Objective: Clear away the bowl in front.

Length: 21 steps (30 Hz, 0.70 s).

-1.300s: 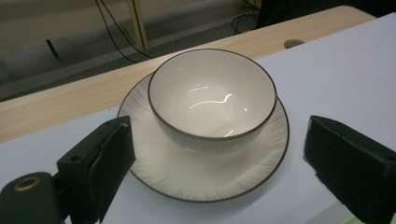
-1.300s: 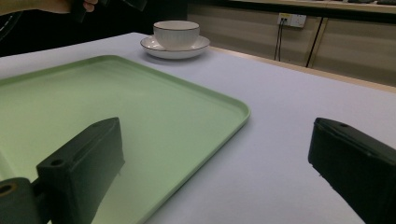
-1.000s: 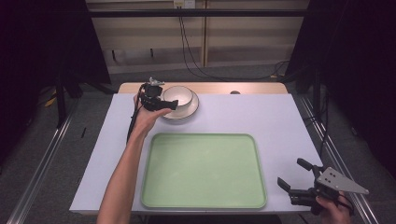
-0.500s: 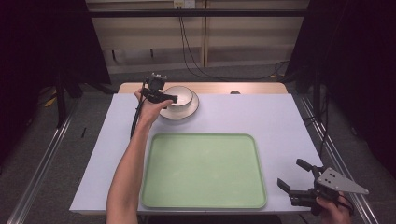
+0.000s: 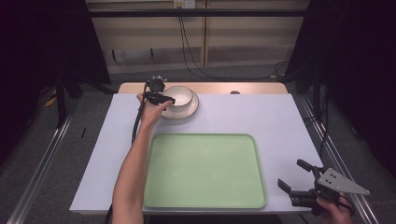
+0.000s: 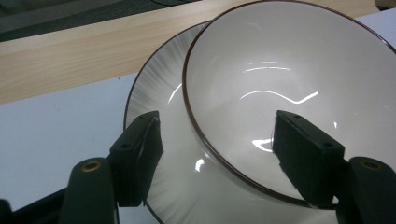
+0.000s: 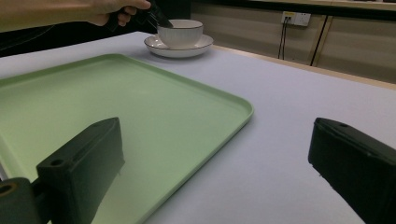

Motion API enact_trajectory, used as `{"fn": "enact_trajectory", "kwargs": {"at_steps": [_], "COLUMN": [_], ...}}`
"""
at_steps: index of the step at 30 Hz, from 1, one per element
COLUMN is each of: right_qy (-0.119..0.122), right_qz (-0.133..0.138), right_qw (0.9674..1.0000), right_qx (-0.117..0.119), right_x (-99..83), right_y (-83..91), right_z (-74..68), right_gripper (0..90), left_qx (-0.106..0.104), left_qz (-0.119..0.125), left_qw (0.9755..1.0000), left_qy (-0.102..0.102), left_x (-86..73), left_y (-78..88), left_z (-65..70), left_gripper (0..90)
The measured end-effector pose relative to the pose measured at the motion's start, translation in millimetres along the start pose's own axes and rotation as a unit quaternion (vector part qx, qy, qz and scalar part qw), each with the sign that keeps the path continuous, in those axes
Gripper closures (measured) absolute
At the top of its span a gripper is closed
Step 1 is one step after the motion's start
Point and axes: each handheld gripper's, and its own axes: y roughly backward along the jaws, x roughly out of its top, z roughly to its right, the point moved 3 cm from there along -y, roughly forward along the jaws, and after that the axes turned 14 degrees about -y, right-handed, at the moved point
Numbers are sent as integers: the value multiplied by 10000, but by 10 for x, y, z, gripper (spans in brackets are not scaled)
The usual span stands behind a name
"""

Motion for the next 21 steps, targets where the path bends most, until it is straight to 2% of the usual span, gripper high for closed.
{"fn": "enact_trajectory", "kwargs": {"at_steps": [2, 5, 6, 7, 10, 11, 12, 13, 14, 17, 19, 20, 21], "right_qy": [-11, 22, 10, 10, 4, 0, 2, 2, 6, -11, -14, 9, 9], "right_qz": [-13, -4, -8, -8, 3, 6, 1, 1, 10, -13, -27, -1, -1], "right_qw": [10000, 10000, 10000, 10000, 10000, 10000, 10000, 10000, 10000, 10000, 10000, 10000, 10000], "right_qx": [-16, 37, 24, 24, -4, -11, -25, -25, -27, 6, 9, -25, -25], "right_x": [-3, 0, -1, -1, 0, 1, 0, 0, 2, 0, -2, 2, 2], "right_y": [-1, 1, 5, 5, 4, 4, 1, 1, 1, 0, 2, 4, 4], "right_z": [1, -5, -6, -6, 1, 3, 8, 8, 8, 8, 9, 8, 8], "right_gripper": [27, 27, 27, 27, 27, 27, 27, 27, 27, 27, 28, 27, 27], "left_qx": [-49, -62, -167, -167, -138, -122, -109, -109, -178, -201, -264, -265, -242], "left_qz": [-32, -55, -92, -92, -112, -54, -67, -67, -72, -104, -106, -129, -96], "left_qw": [10000, 9998, 9997, 9997, 9997, 9995, 9991, 9991, 9986, 9988, 9984, 9987, 9984], "left_qy": [6, 174, 138, 138, 160, 274, 394, 394, 490, 439, 479, 409, 498], "left_x": [3, 4, 6, 6, 12, 12, 4, 4, -1, -7, -16, -24, -25], "left_y": [-2, -15, -28, -28, -55, -53, -65, -65, -57, -53, -65, -75, -81], "left_z": [2, 0, 8, 8, 23, 20, 7, 7, -16, -29, -24, -28, -14], "left_gripper": [347, 399, 423, 465, 483, 496, 550, 572, 584, 633, 675, 709, 709]}}
